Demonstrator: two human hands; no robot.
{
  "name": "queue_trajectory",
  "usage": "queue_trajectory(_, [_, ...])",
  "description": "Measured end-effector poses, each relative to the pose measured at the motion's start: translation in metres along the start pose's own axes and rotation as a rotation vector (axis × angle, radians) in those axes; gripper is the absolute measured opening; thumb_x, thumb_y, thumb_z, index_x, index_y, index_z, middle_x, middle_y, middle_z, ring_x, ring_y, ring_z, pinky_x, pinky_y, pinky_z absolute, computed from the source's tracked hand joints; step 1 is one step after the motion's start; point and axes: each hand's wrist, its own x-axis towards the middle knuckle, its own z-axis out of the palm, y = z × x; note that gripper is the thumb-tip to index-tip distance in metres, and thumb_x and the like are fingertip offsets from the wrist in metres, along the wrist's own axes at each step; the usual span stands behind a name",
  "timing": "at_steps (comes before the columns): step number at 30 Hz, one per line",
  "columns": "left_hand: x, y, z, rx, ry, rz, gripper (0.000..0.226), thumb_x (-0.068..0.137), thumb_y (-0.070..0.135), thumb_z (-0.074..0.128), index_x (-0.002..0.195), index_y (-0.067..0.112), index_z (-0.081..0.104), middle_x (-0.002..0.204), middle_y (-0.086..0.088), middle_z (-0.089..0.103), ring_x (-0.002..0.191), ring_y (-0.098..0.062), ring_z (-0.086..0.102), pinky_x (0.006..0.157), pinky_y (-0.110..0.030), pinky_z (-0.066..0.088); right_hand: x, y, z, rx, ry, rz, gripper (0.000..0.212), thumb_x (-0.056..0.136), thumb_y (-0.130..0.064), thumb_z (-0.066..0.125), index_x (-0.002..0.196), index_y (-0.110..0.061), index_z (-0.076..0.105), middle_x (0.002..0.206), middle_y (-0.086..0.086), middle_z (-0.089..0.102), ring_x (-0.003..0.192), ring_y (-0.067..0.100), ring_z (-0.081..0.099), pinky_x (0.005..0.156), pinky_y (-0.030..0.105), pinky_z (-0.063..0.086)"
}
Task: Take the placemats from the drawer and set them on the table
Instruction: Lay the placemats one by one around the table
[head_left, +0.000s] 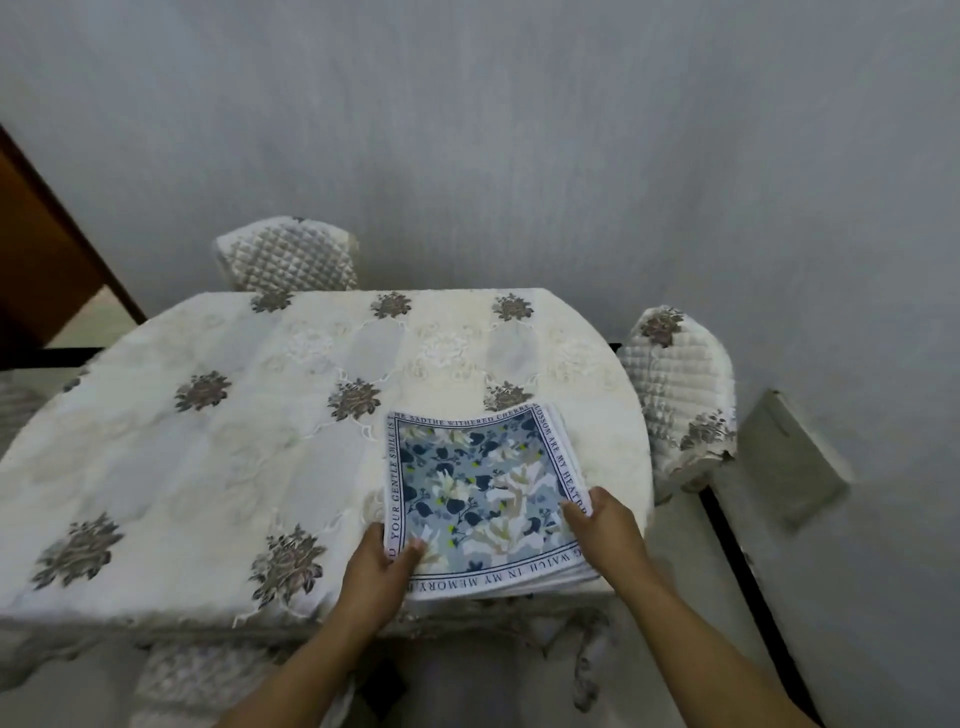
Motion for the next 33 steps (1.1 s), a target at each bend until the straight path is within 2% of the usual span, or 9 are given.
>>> queue_trajectory(3, [0.024, -0.017, 0.002, 0.016, 0.005, -0.061, 0.026, 0.092, 0.033, 0.066, 0.112, 0.026, 0.053, 0.102, 0.006, 0.068, 0.085, -0.009, 0.066, 0.067, -0.025, 0.051, 0.023, -0.002, 0.024, 0.009, -0.025, -0.019, 0.033, 0.095, -0.043, 0.055, 0.089, -0.012, 0.05, 0.076, 0.003, 0.055, 0.074, 0.029, 0.059, 0.061, 0.036, 0.044])
queue_trajectory(7, [0.067, -0.038, 0.003, 0.093, 0.013, -0.06, 0.025, 0.091, 0.04, 0.065, 0.107, 0.025, 0.052, 0.096, 0.008, 0.067, 0.081, -0.007, 0.065, 0.064, -0.025, 0.05, 0.051, -0.004, 0.055, 0.002, -0.038, -0.012, 0.028, 0.097, -0.044, 0.051, 0.092, -0.016, 0.047, 0.081, 0.0, 0.055, 0.081, 0.03, 0.063, 0.06, 0.031, 0.04])
queue_trajectory(10, [0.093, -0.058, 0.012, 0.157, 0.011, -0.108, 0.026, 0.091, 0.039, 0.065, 0.104, 0.022, 0.05, 0.093, 0.007, 0.064, 0.078, -0.006, 0.061, 0.059, -0.019, 0.042, 0.072, 0.008, 0.081, -0.076, -0.127, 0.09, 0.034, 0.097, -0.049, 0.047, 0.095, -0.016, 0.048, 0.087, 0.003, 0.06, 0.086, 0.029, 0.064, 0.065, 0.033, 0.046])
queue_trajectory(14, [0.119, -0.083, 0.032, 0.297, -0.027, -0.345, 0.032, 0.089, 0.034, 0.066, 0.098, 0.013, 0.044, 0.107, -0.014, 0.062, 0.085, -0.024, 0.056, 0.069, -0.03, 0.043, 0.091, 0.027, 0.103, -0.119, -0.312, 0.284, 0.036, 0.093, -0.046, 0.056, 0.098, -0.012, 0.048, 0.104, 0.013, 0.064, 0.095, 0.03, 0.063, 0.078, 0.036, 0.053])
queue_trajectory(19, [0.138, -0.082, 0.04, 0.446, -0.008, -0.459, 0.055, 0.078, 0.047, 0.068, 0.111, 0.01, 0.047, 0.112, -0.015, 0.053, 0.105, -0.035, 0.057, 0.083, -0.038, 0.049, 0.109, 0.02, 0.099, -0.2, -0.248, 0.263, 0.039, 0.087, -0.044, 0.064, 0.095, -0.014, 0.041, 0.094, 0.007, 0.055, 0.089, 0.027, 0.062, 0.064, 0.032, 0.047])
queue_trajectory(24, [0.16, -0.068, 0.037, 0.481, 0.056, -0.407, 0.051, 0.081, 0.044, 0.067, 0.115, 0.01, 0.05, 0.112, -0.014, 0.056, 0.104, -0.034, 0.057, 0.08, -0.038, 0.046, 0.132, 0.015, 0.096, -0.208, -0.294, 0.203, 0.034, 0.088, -0.038, 0.063, 0.092, -0.013, 0.04, 0.092, 0.007, 0.052, 0.08, 0.024, 0.055, 0.051, 0.028, 0.036])
queue_trajectory(26, [0.168, -0.062, 0.035, 0.444, 0.08, -0.421, 0.049, 0.078, 0.046, 0.07, 0.107, 0.012, 0.051, 0.104, -0.011, 0.056, 0.099, -0.032, 0.058, 0.075, -0.036, 0.045, 0.138, 0.016, 0.096, -0.174, -0.28, 0.218, 0.033, 0.088, -0.036, 0.063, 0.091, -0.012, 0.04, 0.09, 0.009, 0.055, 0.075, 0.024, 0.054, 0.047, 0.023, 0.031])
queue_trajectory(30, [0.171, -0.056, 0.031, 0.368, 0.15, -0.423, 0.032, 0.08, 0.032, 0.07, 0.089, 0.013, 0.046, 0.088, -0.009, 0.055, 0.081, -0.031, 0.058, 0.065, -0.036, 0.046, 0.144, 0.017, 0.097, -0.171, -0.262, 0.212, 0.03, 0.089, -0.034, 0.062, 0.081, -0.012, 0.043, 0.079, 0.005, 0.054, 0.067, 0.019, 0.052, 0.049, 0.027, 0.035])
queue_trajectory(33, [0.17, -0.055, 0.032, 0.248, 0.168, -0.445, 0.02, 0.091, 0.022, 0.06, 0.089, 0.014, 0.042, 0.08, -0.01, 0.058, 0.07, -0.031, 0.059, 0.059, -0.035, 0.043, 0.15, 0.014, 0.098, -0.101, -0.289, 0.277, 0.032, 0.089, -0.033, 0.063, 0.074, -0.014, 0.043, 0.071, 0.0, 0.05, 0.058, 0.01, 0.048, 0.043, 0.022, 0.03])
